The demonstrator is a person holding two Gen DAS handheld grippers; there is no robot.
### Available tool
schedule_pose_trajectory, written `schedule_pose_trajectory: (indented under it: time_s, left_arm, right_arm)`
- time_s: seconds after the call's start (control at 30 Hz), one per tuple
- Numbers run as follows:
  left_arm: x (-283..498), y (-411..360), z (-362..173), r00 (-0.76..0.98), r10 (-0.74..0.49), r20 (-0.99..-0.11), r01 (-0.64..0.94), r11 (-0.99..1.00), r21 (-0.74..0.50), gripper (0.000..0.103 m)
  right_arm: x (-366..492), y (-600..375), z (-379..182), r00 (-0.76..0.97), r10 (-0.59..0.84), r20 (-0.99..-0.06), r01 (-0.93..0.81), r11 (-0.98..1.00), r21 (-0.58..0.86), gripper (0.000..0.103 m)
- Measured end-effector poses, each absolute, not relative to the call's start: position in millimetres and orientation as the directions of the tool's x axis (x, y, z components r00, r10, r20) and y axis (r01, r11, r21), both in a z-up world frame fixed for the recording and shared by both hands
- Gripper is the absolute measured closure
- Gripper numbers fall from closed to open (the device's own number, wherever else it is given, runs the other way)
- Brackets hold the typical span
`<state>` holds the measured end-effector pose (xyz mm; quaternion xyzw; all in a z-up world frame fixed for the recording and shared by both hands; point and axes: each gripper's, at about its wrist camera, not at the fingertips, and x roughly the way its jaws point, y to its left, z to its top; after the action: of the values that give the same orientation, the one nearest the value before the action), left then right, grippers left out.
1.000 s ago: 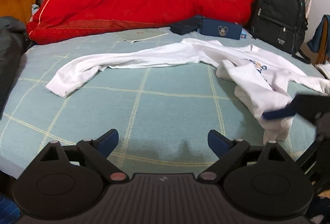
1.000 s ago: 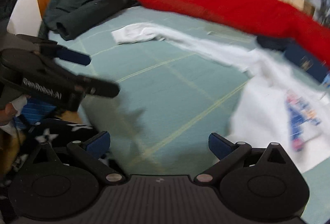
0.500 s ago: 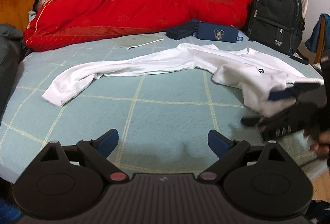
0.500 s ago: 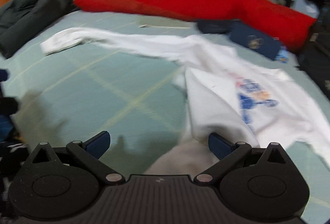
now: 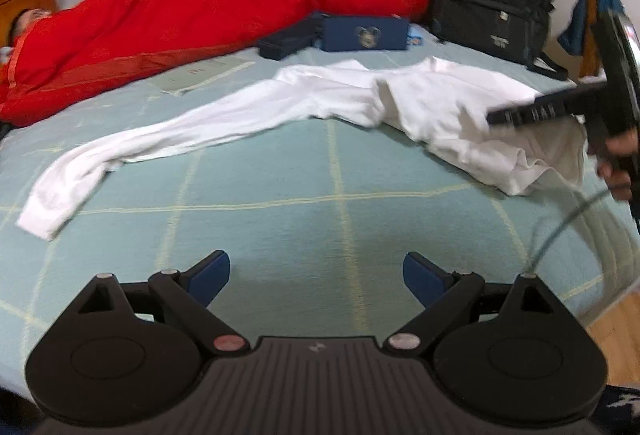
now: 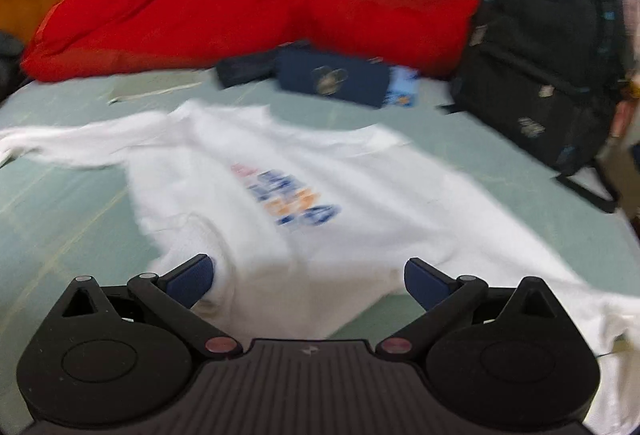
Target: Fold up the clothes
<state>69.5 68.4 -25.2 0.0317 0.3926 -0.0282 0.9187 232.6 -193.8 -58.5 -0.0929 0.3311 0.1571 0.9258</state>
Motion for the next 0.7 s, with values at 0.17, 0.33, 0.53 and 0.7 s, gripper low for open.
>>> schedule_pose_trajectory:
  time_s: [0.17, 0.33, 0.53, 0.7]
  left_arm:
    - [91, 43, -36, 0.658, -0.114, -0.744, 0.18, 0.984, 0.008, 0.01]
    - [115, 20, -37, 0.655, -0.224, -0.721, 0.275, 0.96, -0.048, 0.01]
    - [143, 9, -49, 0.62, -0.359, -0.698, 0.324, 0.927, -0.189, 0.012]
    - [164, 12, -65, 0.574, -0.481, -0.663, 0.319, 0.877, -0.36, 0.033]
  right_arm:
    - [234, -226, -55, 0.738, 0.241, -0.631, -0.32, 0.947, -0.013, 0.0]
    - [210, -249, -49, 0.721, 0.353, -0.597, -0.377, 0.922, 0.09, 0.0]
    - [195, -257, -53, 0.724, 0.365, -0.585, -0.394, 0.915, 0.084, 0.0]
    - [187, -260, -58, 0.719, 0.388, -0.576, -0.409, 0.907, 0.1, 0.0]
